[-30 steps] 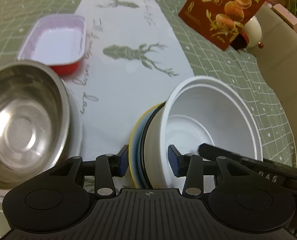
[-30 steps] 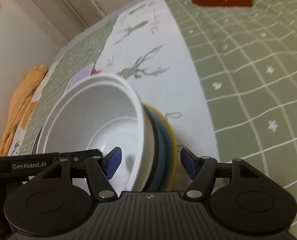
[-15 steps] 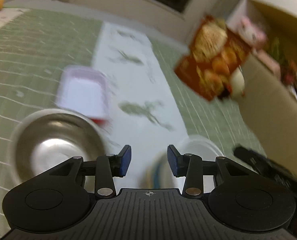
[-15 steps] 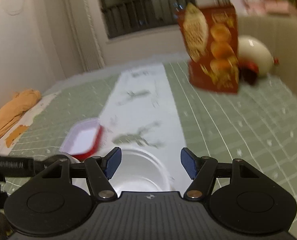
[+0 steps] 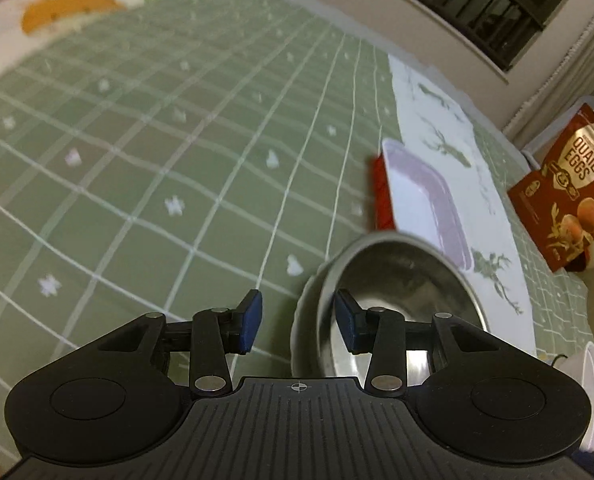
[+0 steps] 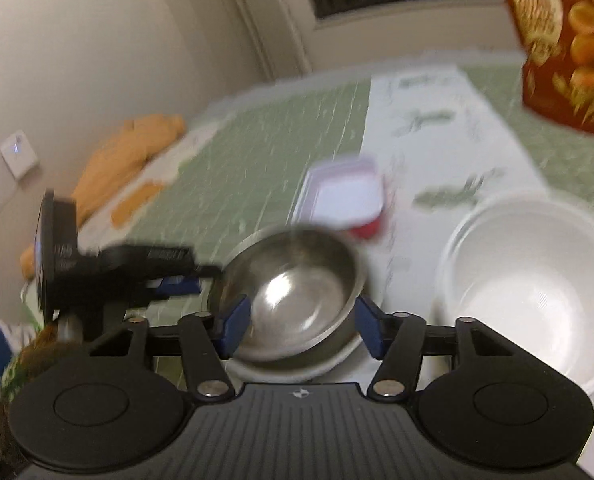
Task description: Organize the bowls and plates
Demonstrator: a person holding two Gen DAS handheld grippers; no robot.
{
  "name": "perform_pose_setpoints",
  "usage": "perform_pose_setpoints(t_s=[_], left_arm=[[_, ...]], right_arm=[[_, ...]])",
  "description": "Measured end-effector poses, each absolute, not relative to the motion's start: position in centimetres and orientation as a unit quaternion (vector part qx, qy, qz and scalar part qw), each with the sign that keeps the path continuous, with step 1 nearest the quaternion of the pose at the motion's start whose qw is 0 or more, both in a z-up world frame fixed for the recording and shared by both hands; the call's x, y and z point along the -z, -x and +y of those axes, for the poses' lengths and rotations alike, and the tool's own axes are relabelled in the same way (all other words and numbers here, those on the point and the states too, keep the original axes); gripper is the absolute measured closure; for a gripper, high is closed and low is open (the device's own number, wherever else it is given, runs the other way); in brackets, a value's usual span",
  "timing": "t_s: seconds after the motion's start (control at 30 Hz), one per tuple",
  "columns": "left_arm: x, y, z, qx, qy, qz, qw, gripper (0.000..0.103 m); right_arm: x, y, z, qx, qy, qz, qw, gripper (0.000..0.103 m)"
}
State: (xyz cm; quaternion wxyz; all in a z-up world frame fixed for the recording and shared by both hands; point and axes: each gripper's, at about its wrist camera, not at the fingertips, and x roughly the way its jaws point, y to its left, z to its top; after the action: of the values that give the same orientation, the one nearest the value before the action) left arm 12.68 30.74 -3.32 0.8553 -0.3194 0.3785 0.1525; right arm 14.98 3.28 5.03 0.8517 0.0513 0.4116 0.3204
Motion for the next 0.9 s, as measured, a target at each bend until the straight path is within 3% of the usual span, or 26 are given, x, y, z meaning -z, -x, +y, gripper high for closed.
perform_pose_setpoints(t_s=[0.23, 0.43, 0.57, 0.67, 0.73, 0.9], left_arm=[[5.8, -13.9, 31.2, -0.112, 0.352, 0.390, 0.843, 0.060], [5.9, -16.9, 30.7, -0.081, 0.319, 0.407, 0.852, 0.063], [5.8, -17.0, 30.4, -0.065, 0.312, 0.409, 0.855, 0.062], [5.7, -16.5, 30.0, -0.047, 0.323, 0.410, 0.852, 0.062], [5.8, -16.3, 29.4, -0.041, 0.324, 0.415, 0.849, 0.062], [5.8, -16.1, 27.4, -0.030, 0.306, 0.431, 0.849, 0.058]], right_arm=[[-0.8, -13.4, 5.9, -0.299, -0.025, 0.473, 0.829, 0.047], [1.8, -13.7, 6.9, -0.259, -0.056, 0.513, 0.817, 0.046], [2.1, -13.4, 6.6, -0.258, -0.065, 0.505, 0.821, 0.045], [1.3, -13.0, 6.2, -0.242, -0.050, 0.475, 0.844, 0.049], [1.5, -13.2, 5.9, -0.242, -0.060, 0.480, 0.841, 0.059], [1.7, -12.8, 5.1, -0.227, -0.059, 0.481, 0.845, 0.060]])
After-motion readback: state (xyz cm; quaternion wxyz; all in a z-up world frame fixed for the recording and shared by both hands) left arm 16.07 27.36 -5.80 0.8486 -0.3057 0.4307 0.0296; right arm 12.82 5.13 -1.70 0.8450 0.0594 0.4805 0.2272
